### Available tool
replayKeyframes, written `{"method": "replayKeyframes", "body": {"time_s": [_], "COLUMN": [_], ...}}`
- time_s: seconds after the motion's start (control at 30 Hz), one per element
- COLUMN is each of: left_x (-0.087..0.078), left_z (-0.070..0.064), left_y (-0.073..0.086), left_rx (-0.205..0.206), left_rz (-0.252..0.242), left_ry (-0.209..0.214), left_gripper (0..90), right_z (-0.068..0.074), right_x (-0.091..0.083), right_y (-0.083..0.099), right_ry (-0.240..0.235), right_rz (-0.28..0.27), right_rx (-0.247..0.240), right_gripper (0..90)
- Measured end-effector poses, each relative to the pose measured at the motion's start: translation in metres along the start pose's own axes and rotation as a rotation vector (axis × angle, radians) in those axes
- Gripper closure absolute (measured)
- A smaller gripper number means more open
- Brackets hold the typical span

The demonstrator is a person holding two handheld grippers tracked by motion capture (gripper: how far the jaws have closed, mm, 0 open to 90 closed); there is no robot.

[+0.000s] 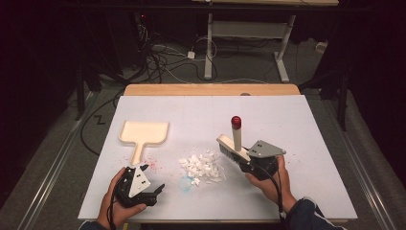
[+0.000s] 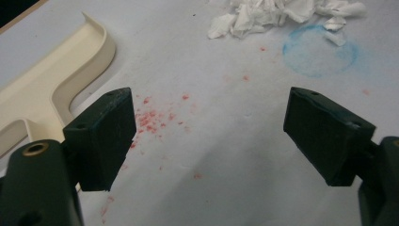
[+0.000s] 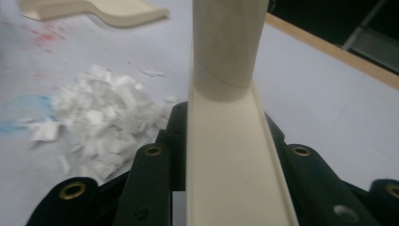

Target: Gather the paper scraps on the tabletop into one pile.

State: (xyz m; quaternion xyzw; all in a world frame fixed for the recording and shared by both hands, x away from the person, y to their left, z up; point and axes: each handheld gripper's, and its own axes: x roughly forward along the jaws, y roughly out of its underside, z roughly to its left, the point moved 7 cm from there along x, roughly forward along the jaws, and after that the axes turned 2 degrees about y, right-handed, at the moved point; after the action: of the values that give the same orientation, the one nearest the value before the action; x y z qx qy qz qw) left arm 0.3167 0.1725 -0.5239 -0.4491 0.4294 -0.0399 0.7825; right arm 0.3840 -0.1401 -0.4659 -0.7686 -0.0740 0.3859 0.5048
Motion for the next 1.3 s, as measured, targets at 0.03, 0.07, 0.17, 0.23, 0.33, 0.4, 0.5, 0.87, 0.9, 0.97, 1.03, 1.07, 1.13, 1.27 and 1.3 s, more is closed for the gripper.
{"method": "replayKeyframes", "body": {"time_s": [0.03,0.07,0.17,0.23,0.33,0.4,0.5,0.87,0.9,0.97,1.03,1.07,1.13,1.27,1.3], "left_x": [0.0,0.0,0.0,0.0,0.001,0.001,0.001,0.0,-0.001,-0.001,-0.001,-0.001,-0.001,0.0,0.0], "left_z": [0.0,0.0,0.0,0.0,0.0,0.001,0.0,0.001,0.0,0.0,0.0,0.0,0.0,0.0,-0.001], "left_y": [0.0,-0.001,-0.001,-0.001,-0.001,-0.001,-0.001,0.0,0.0,0.0,0.001,0.0,0.0,-0.001,-0.001], "left_rx": [0.0,0.001,0.003,-0.001,-0.003,-0.003,-0.004,-0.006,-0.005,-0.005,-0.001,-0.001,0.0,0.003,0.003], "left_rz": [-0.002,-0.001,-0.004,-0.007,-0.007,-0.006,-0.007,-0.006,-0.005,-0.003,0.003,0.003,0.005,0.004,0.005], "left_ry": [0.002,0.001,0.003,0.005,0.007,0.008,0.009,0.005,0.005,0.002,0.003,0.003,0.0,-0.003,-0.003], "left_gripper": [16.6,16.6,16.6,16.6,16.6,16.6,16.6,16.6,16.6,16.6,16.6,16.6,16.6,16.6,16.6], "right_z": [0.0,0.001,0.008,0.019,0.035,0.047,0.058,0.029,0.026,0.022,0.017,0.015,0.011,0.012,0.015], "right_x": [0.005,0.013,0.03,0.037,0.044,0.049,0.057,0.019,0.011,-0.004,-0.022,-0.03,-0.044,-0.06,-0.062], "right_y": [0.002,0.006,0.006,0.001,-0.006,-0.012,-0.019,-0.036,-0.035,-0.031,-0.022,-0.018,-0.007,0.016,0.022], "right_ry": [0.013,0.029,0.031,0.019,-0.015,-0.037,-0.046,-0.069,-0.091,-0.114,-0.14,-0.149,-0.172,-0.209,-0.21], "right_rz": [0.01,0.023,0.012,0.0,-0.013,-0.033,-0.046,-0.119,-0.122,-0.113,-0.084,-0.076,-0.04,0.01,0.027], "right_rx": [0.002,0.011,0.031,0.025,0.019,0.017,0.018,0.025,0.02,-0.006,-0.036,-0.045,-0.049,-0.043,-0.053], "right_gripper": [68.1,68.1,68.1,68.1,68.0,68.1,68.1,68.1,68.1,68.1,68.1,68.1,68.1,68.1,68.1]}}
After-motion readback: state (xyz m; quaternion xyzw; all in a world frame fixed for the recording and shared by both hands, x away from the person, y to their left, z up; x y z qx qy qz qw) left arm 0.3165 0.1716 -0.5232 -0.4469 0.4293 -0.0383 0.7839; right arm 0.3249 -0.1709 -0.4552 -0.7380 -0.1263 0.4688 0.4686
